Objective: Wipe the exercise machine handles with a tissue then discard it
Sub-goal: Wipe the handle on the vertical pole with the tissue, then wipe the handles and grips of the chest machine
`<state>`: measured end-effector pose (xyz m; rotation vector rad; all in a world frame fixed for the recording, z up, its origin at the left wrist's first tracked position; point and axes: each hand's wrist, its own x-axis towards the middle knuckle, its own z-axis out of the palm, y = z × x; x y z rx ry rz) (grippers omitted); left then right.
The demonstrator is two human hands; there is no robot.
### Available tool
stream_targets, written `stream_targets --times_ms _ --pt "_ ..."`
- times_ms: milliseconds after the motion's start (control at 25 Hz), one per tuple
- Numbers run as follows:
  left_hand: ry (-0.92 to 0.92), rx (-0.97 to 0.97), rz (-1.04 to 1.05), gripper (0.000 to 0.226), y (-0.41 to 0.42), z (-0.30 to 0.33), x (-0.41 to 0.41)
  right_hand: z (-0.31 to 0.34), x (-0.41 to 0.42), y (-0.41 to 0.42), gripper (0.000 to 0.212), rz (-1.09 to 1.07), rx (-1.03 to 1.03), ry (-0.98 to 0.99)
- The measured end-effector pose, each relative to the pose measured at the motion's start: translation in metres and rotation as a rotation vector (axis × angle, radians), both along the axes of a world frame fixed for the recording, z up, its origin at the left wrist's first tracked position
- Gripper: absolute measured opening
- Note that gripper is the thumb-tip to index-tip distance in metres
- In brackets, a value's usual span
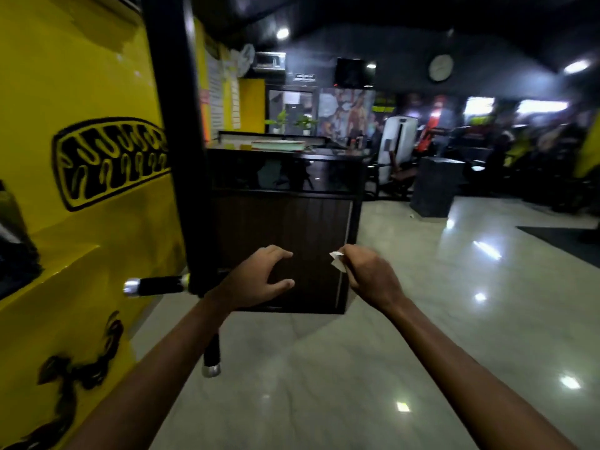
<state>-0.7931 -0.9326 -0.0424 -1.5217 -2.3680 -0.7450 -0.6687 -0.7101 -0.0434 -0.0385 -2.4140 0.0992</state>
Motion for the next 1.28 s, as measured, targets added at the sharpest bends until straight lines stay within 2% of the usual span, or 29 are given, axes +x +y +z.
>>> stream_targets --times_ms 80,160,440,520,640,760,1000,1200,1280 --pt "-0.046 -0.023 -0.031 0.054 0.042 0.002 0.008 0.001 0.03 0.032 0.006 -0.073 -0.046 0.038" --pt "-0.081 -0.029 -0.072 0.054 0.083 0.004 0.018 0.003 0.057 0.063 0.012 -0.14 -0.1 0.049" --pt "-0.148 -0.068 -0.353 0.057 0.237 0.004 0.059 -0.003 0.142 0.162 0.011 -0.436 -0.184 0.076" --pt "-0.171 -0.097 -0.442 0.064 0.279 0.003 0.073 -0.006 0.163 0.188 0.01 -0.534 -0.21 0.088" --pt "-0.179 -0.118 -0.609 0.076 0.354 0.001 0.101 -0.008 0.205 0.229 0.022 -0.711 -0.228 0.108" --pt "-0.182 -0.134 -0.778 0.064 0.425 0.006 0.142 -0.005 0.26 0.259 0.018 -0.892 -0.216 0.133" --pt "-0.158 -0.176 -1.161 0.053 0.523 0.003 0.27 -0.009 0.388 0.255 0.005 -1.329 -0.279 0.181" --pt "-0.163 -0.277 -1.522 0.06 0.539 -0.002 0.417 -0.015 0.505 0.194 0.008 -1.725 -0.164 0.11" --pt "-0.181 -0.278 -1.667 0.055 0.528 0.002 0.488 -0.015 0.558 0.157 0.018 -1.87 -0.115 0.118"
